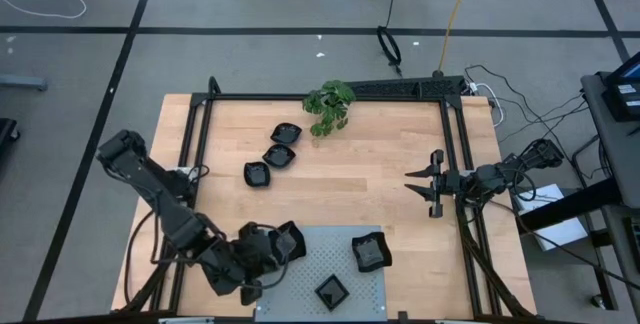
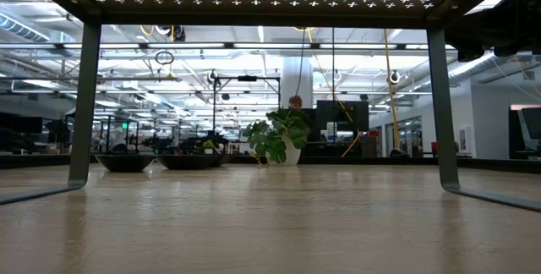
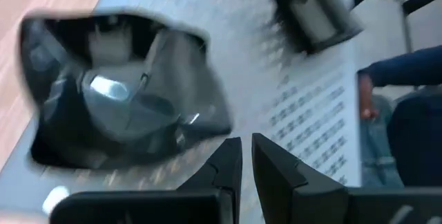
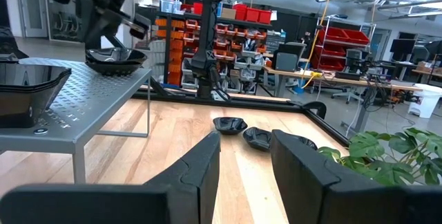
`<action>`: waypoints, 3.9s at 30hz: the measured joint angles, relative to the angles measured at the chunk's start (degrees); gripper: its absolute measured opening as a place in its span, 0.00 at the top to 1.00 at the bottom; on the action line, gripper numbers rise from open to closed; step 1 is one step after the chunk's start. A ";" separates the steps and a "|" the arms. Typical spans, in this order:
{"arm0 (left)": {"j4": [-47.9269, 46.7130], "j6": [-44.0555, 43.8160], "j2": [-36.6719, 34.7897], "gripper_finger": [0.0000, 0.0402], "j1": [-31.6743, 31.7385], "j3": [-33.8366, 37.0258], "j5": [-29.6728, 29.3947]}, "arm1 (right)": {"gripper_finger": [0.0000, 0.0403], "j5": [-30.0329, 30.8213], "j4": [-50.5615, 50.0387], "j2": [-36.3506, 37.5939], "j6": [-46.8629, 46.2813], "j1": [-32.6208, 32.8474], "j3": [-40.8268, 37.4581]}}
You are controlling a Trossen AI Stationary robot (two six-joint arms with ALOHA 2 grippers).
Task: Pick & Place Mini shaped plates
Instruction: Adjust the stacked leaf-shaped plate on the shelf
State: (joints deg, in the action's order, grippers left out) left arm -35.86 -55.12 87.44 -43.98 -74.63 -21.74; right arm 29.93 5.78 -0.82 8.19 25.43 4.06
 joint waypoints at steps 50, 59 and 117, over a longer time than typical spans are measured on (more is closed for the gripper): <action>7.83 12.97 2.44 0.91 7.19 0.00 0.61 | 0.71 0.00 -0.02 0.00 0.00 0.02 0.00; 10.59 24.73 2.44 0.91 11.87 0.00 -5.60 | 0.71 0.02 0.00 0.00 0.00 0.00 0.00; 3.30 17.11 -4.72 0.81 9.94 -1.38 6.68 | 0.71 0.01 0.00 0.00 0.00 0.01 0.02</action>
State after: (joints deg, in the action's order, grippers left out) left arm -32.56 -38.01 82.73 -34.04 -76.01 -15.06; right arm 29.95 5.78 -0.82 8.19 25.44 4.08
